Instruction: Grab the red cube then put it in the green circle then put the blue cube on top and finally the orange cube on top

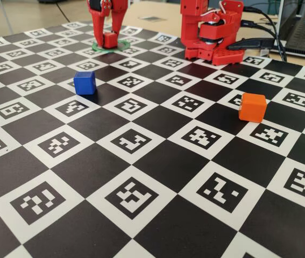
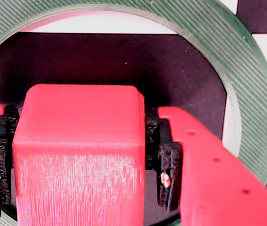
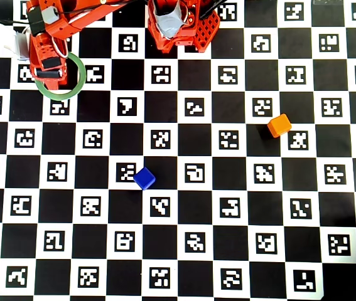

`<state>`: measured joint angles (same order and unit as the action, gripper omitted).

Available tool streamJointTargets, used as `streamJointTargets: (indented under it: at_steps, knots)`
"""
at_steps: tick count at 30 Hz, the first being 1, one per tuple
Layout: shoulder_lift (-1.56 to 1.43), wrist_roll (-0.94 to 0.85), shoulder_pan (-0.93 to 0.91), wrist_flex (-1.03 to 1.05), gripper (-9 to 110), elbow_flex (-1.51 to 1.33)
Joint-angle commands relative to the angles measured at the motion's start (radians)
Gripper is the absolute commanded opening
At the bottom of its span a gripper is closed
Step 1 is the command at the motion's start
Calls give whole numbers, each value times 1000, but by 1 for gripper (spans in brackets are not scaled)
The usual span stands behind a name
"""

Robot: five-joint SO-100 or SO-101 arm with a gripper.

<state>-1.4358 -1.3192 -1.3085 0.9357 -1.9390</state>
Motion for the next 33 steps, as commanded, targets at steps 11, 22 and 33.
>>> streamJointTargets:
  at_steps: [11,22,33]
  knots:
    - [-31,20,8,-14,35,-2]
    - [-35,9,-5,-18,40,-2]
    - [-60,6,-20,29,49,54]
